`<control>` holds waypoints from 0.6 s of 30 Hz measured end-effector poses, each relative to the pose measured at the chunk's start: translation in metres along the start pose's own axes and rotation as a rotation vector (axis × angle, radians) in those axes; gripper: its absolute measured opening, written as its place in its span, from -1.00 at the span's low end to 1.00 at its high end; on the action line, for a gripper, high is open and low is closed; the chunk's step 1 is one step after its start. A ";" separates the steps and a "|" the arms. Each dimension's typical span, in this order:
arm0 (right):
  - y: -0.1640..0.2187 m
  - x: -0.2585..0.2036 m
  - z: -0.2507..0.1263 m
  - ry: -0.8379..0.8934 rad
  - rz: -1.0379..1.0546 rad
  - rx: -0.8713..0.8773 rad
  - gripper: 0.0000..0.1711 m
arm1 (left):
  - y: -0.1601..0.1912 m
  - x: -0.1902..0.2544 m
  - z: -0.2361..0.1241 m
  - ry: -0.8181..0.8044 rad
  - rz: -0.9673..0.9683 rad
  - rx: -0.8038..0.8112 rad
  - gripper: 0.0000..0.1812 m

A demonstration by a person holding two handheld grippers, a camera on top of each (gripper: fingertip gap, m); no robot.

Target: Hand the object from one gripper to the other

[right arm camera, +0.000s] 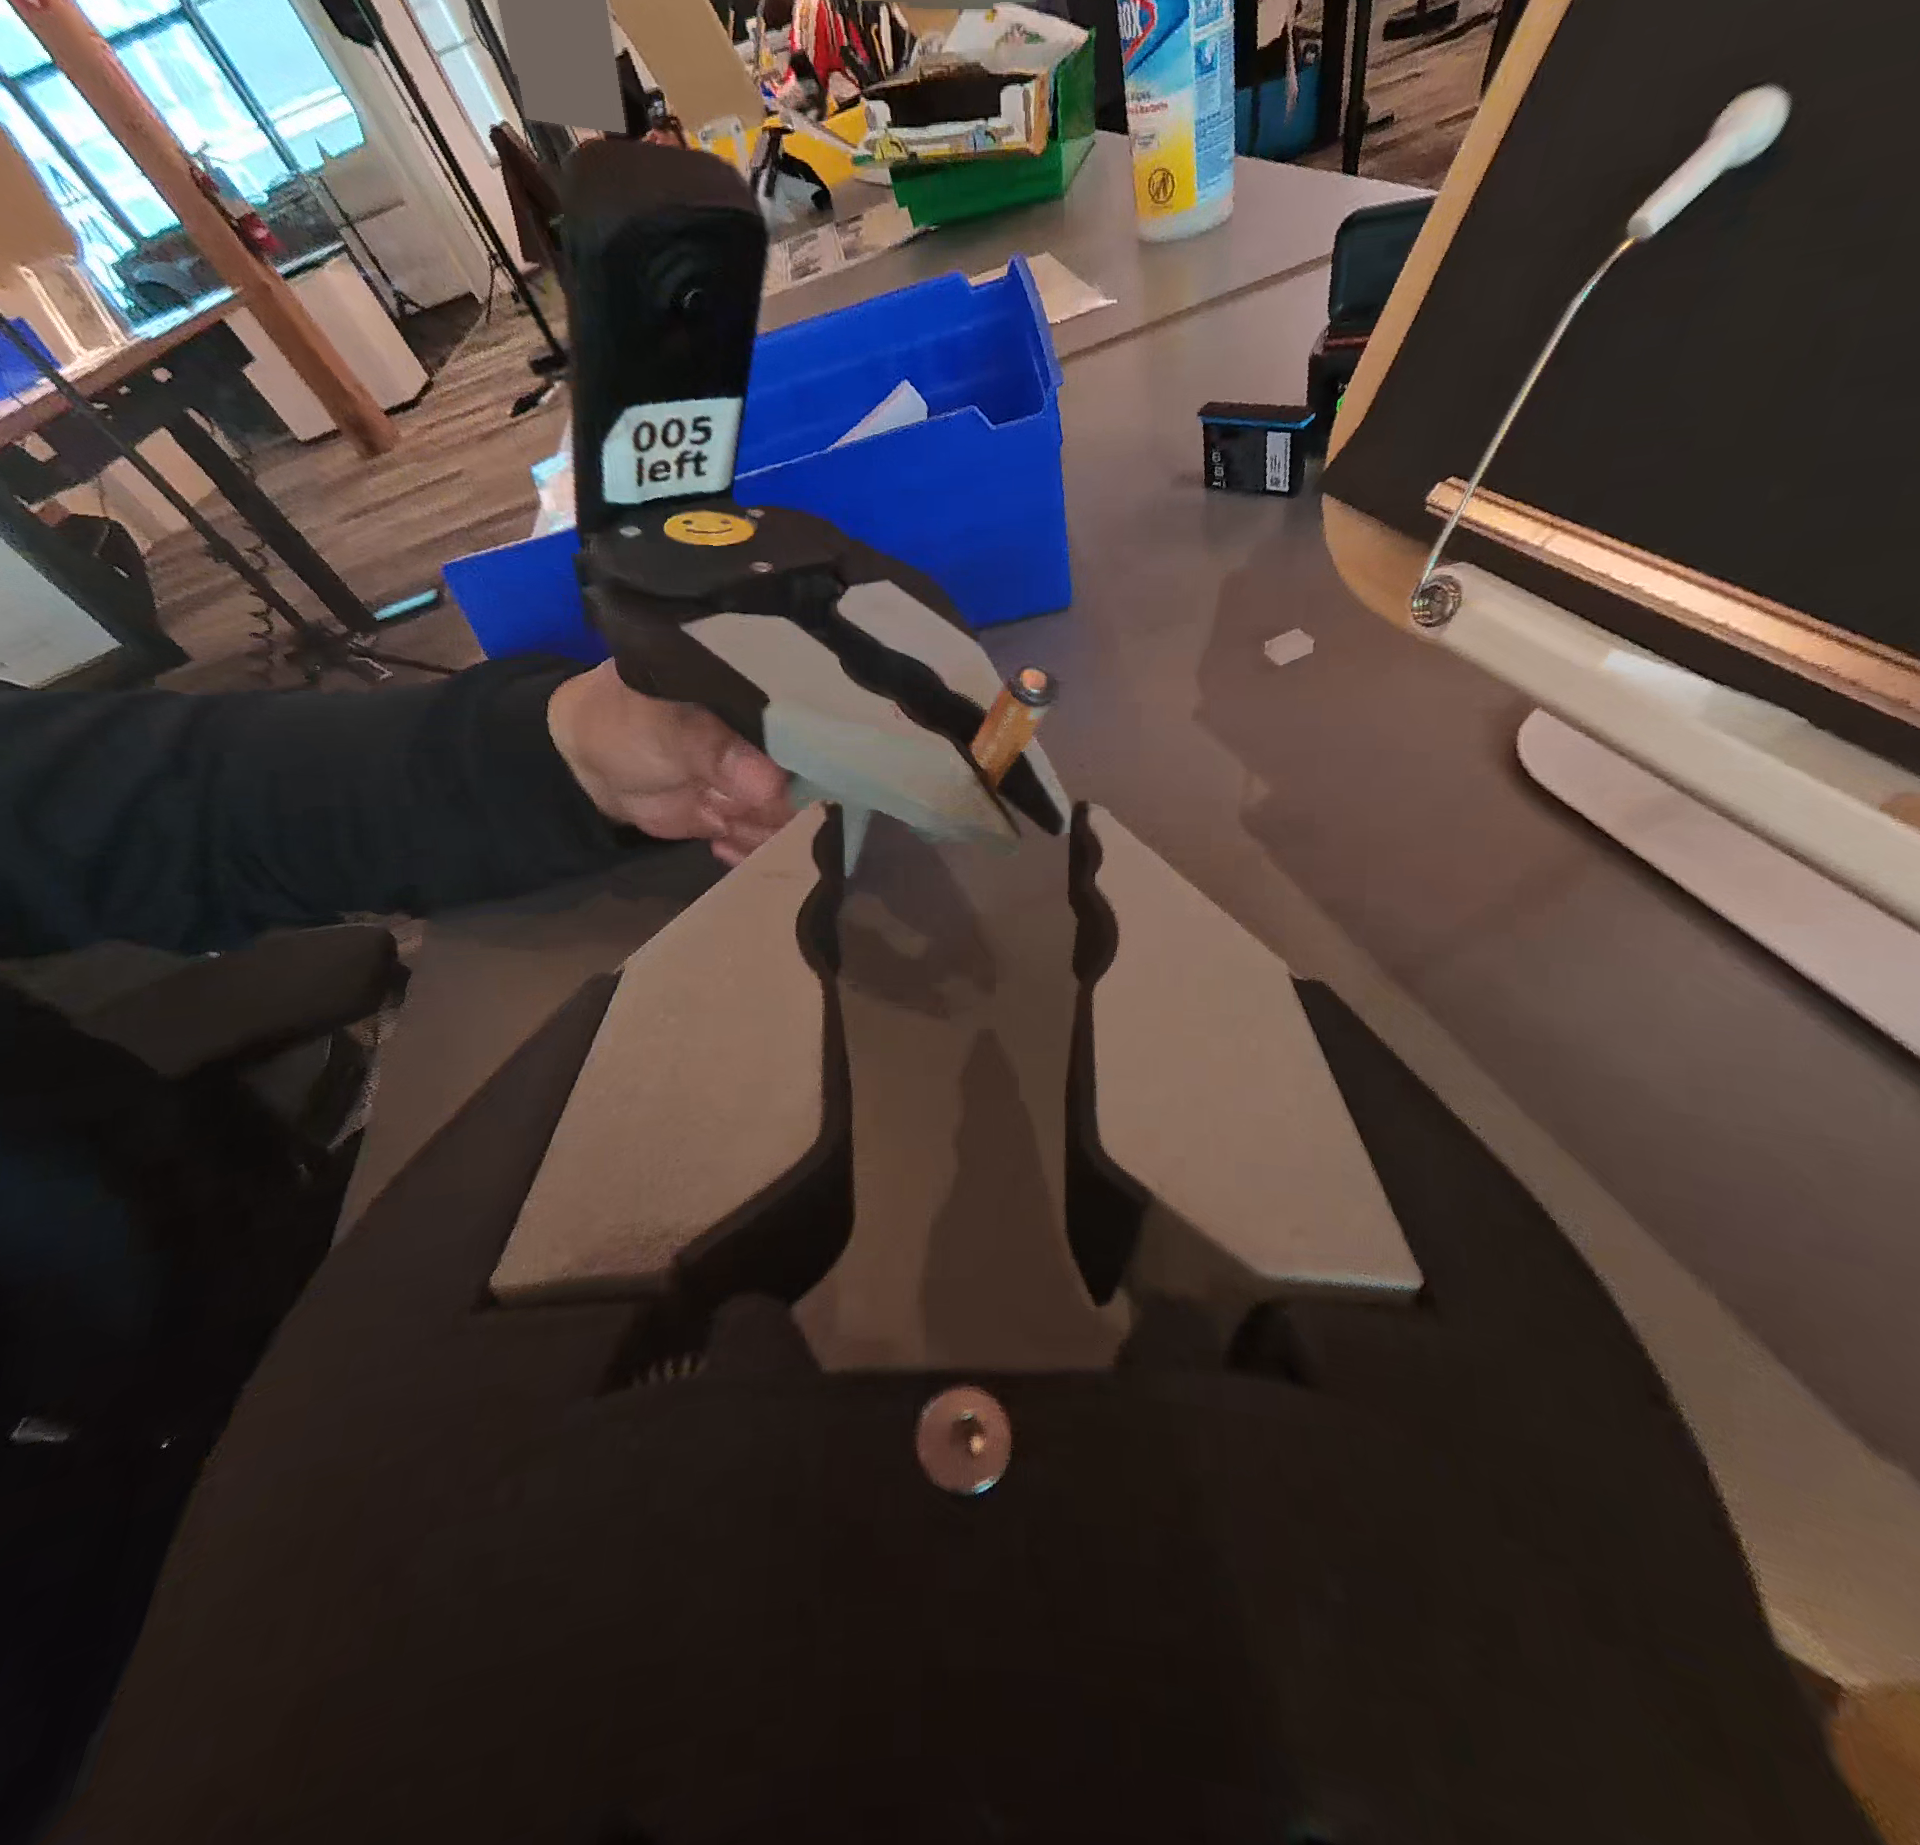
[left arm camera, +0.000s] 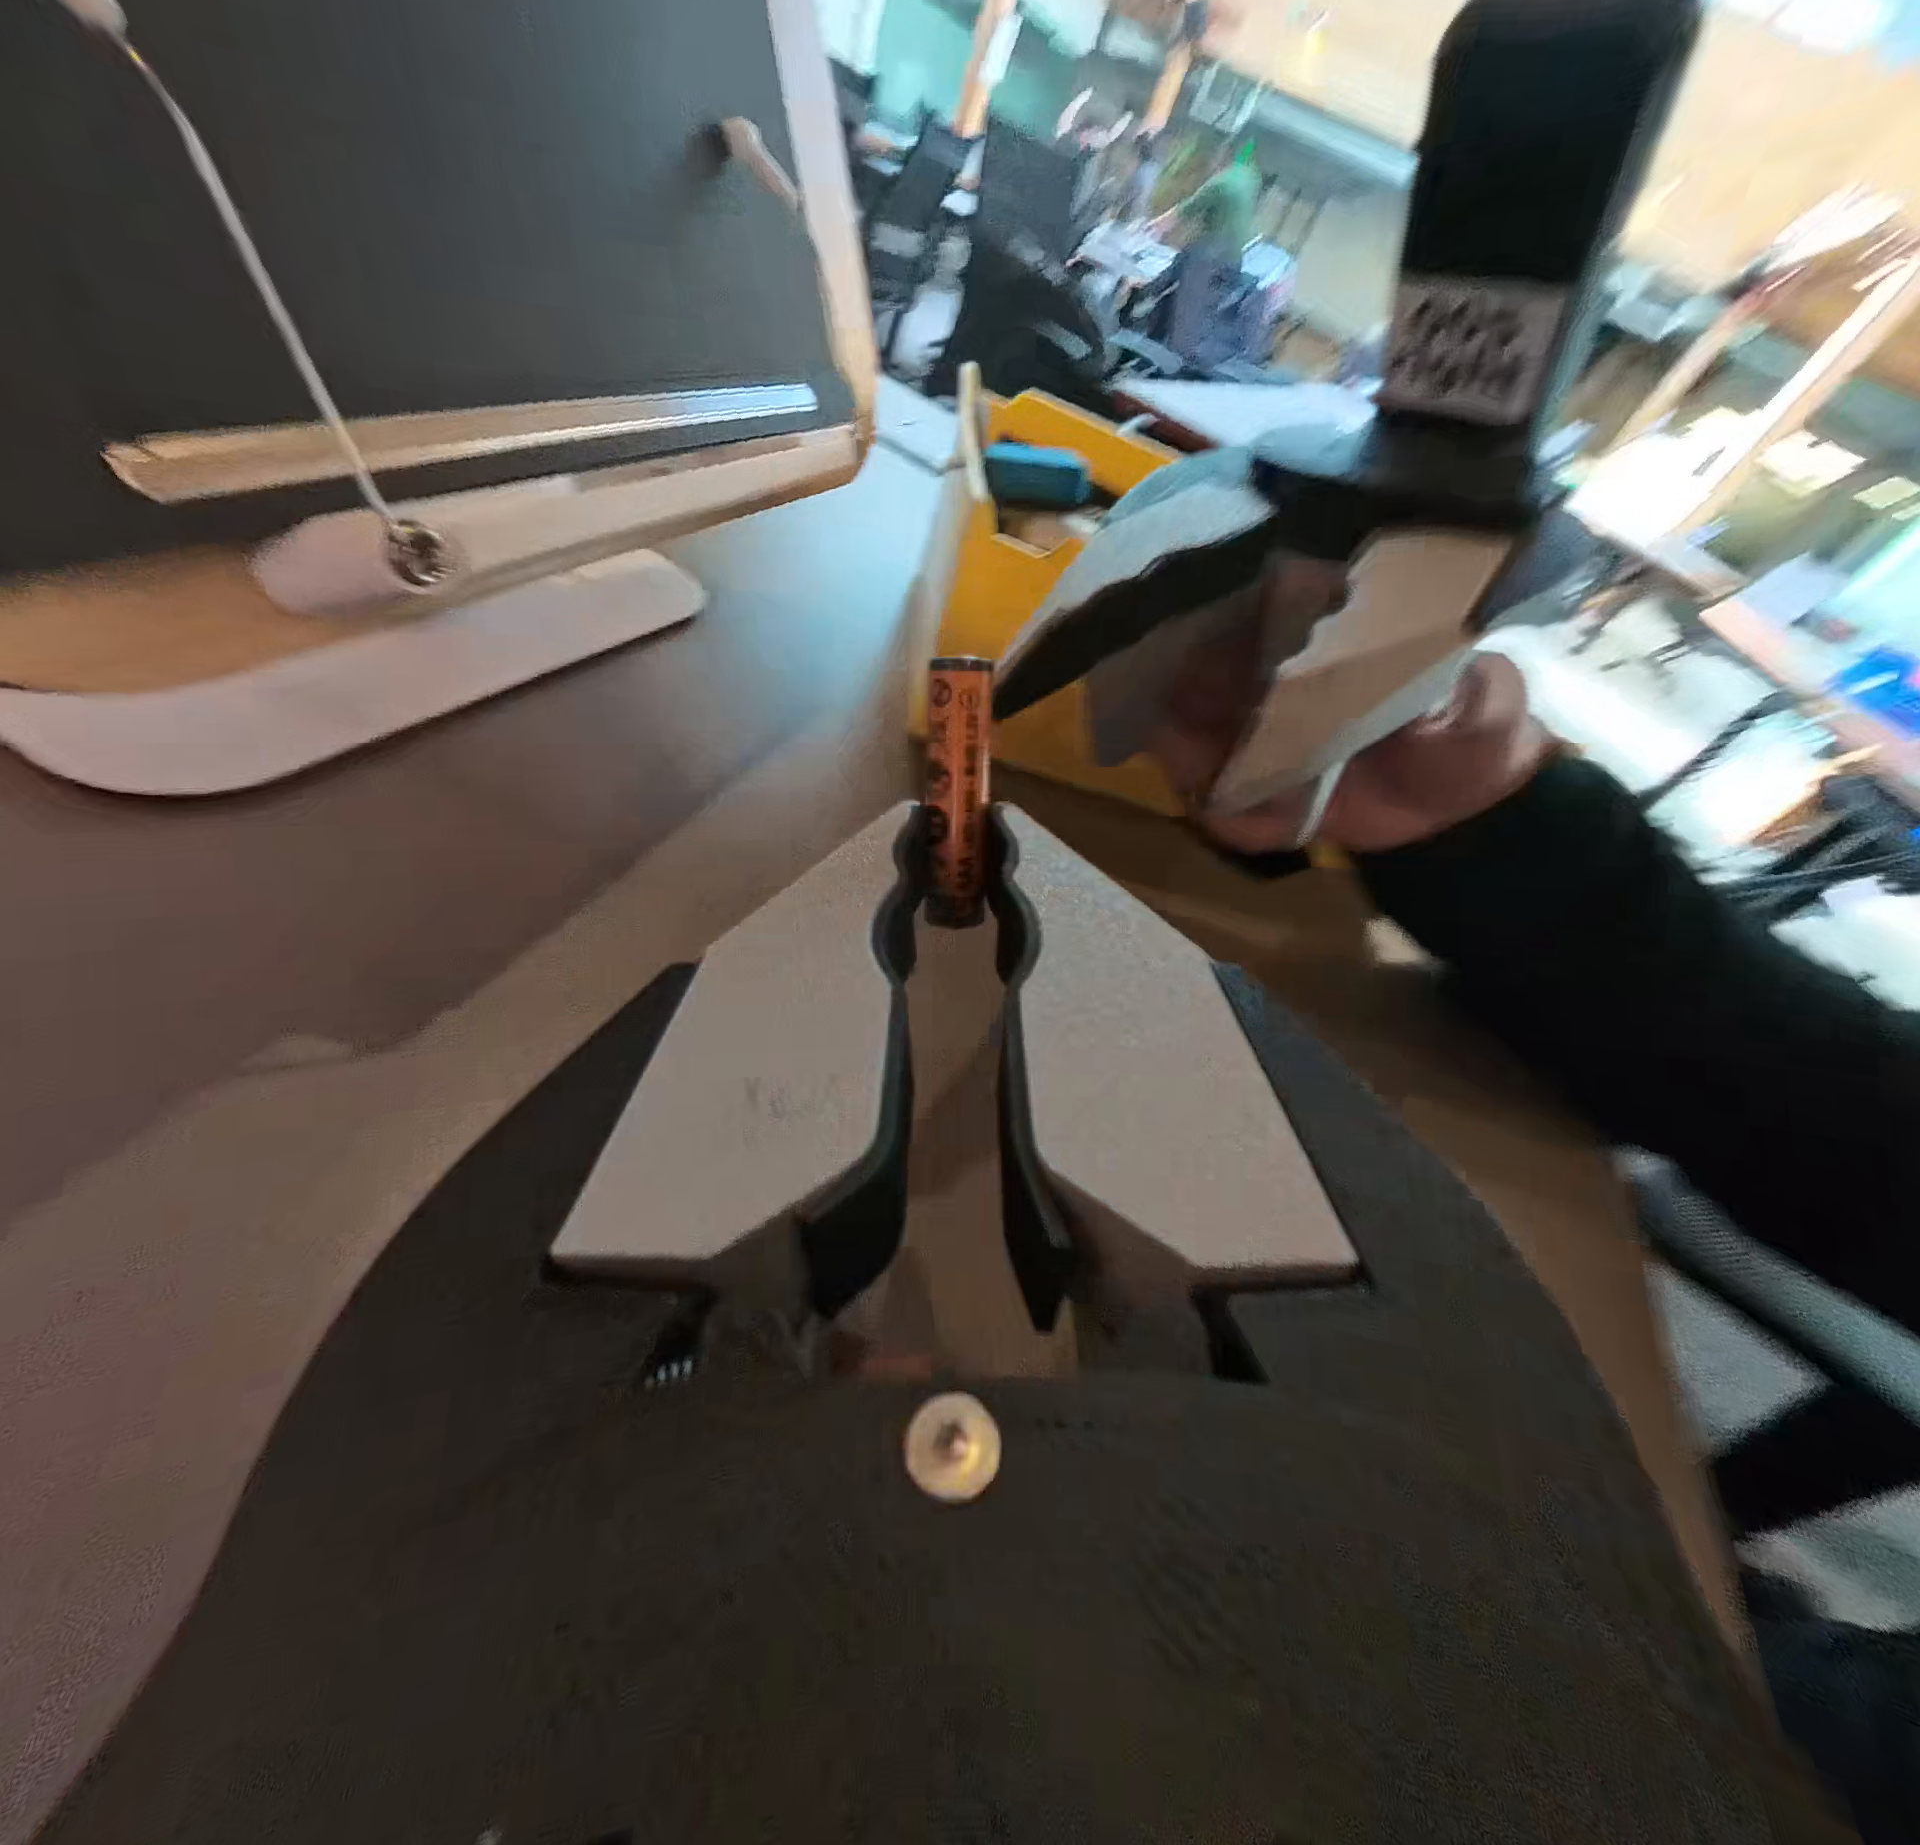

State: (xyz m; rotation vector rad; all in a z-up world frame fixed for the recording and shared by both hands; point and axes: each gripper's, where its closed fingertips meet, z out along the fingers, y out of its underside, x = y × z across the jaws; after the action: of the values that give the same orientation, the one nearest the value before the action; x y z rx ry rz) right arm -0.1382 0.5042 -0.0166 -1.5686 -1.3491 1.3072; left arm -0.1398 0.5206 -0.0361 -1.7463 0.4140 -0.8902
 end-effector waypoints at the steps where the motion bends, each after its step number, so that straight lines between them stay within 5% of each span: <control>1: 0.000 0.000 0.004 0.004 0.004 0.009 -0.53 | -0.001 0.006 0.000 0.051 -0.059 0.007 -0.91; 12: -0.007 -0.012 0.011 -0.099 0.092 0.096 -0.93 | -0.001 0.030 0.004 0.113 0.061 0.015 -0.92; 14: -0.008 -0.010 0.011 -0.032 -0.011 0.084 -0.93 | 0.000 0.027 0.004 0.102 0.032 -0.002 -0.88; 18: -0.017 0.010 0.000 0.316 -0.442 0.053 -0.93 | -0.003 0.015 -0.004 0.127 -0.121 -0.021 -0.48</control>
State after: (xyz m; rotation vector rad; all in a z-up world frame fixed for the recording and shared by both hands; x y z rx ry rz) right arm -0.1435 0.5176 -0.0033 -1.2788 -1.3455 0.7838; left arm -0.1335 0.5096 -0.0272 -1.7545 0.4044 -1.0908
